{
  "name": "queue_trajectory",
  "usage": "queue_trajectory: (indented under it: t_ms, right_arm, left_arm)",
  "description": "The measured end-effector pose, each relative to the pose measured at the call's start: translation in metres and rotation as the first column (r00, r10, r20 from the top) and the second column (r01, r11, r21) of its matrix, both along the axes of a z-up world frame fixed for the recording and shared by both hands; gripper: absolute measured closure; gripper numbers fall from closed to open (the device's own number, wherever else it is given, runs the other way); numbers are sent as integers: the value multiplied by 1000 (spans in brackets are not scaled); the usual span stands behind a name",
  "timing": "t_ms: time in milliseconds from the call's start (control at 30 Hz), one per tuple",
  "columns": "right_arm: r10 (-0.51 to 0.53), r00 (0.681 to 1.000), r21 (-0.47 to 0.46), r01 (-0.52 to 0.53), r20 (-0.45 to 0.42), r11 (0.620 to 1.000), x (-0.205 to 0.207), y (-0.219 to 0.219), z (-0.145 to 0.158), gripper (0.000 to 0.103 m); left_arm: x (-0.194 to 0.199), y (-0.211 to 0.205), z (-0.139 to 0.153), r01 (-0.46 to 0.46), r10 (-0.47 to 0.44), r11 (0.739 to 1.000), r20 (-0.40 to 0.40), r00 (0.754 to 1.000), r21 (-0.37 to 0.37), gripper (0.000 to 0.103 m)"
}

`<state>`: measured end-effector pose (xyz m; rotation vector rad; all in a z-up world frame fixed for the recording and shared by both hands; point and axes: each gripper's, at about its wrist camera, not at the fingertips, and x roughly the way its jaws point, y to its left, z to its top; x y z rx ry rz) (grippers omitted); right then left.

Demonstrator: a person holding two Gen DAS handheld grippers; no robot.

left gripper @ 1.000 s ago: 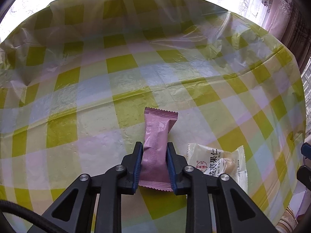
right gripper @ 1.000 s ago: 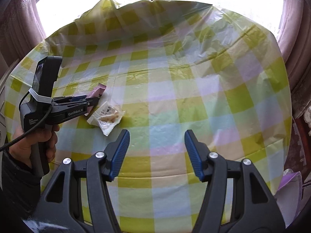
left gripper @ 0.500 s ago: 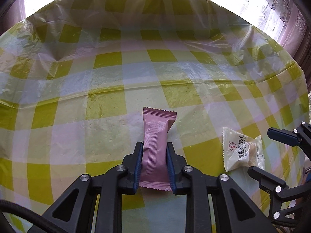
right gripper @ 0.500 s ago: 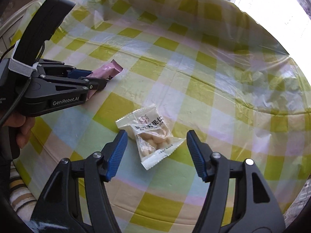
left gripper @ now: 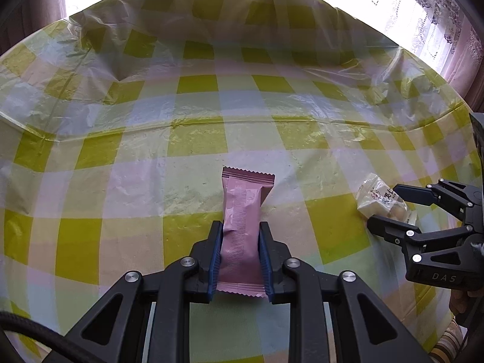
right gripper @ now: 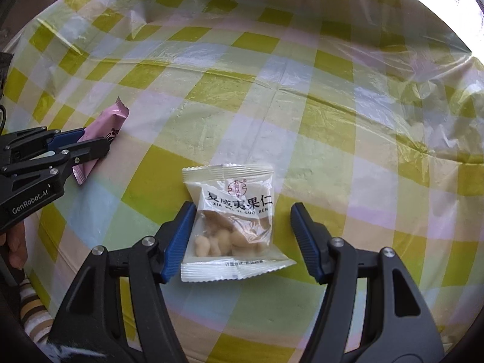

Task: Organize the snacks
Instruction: 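Grasp the pink bar with the left gripper while the right grasps the clear nut pack, then lift both packs and carry them toward the white box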

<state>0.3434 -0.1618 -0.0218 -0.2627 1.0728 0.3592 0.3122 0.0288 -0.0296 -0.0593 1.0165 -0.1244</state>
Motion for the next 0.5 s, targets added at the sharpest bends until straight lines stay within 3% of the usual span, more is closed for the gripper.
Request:
queue_trajectory:
  t_ms: [133,200,500]
  right_arm:
    - [-58,998,9,58,14,998,-2,2,0,39]
    - [-84,996,14,84,23,996,-3,3,0,48]
    - [-224,973,20,223,53,975,-19,6,0,51]
  left_arm:
    - [-2,-6,0,0,0,1000,9,1000,24,79]
    - [-3,-7,0,-1,0,999,10,1000,37,79]
    - [-4,-16,0,-30,31,995,-10,999,93,79]
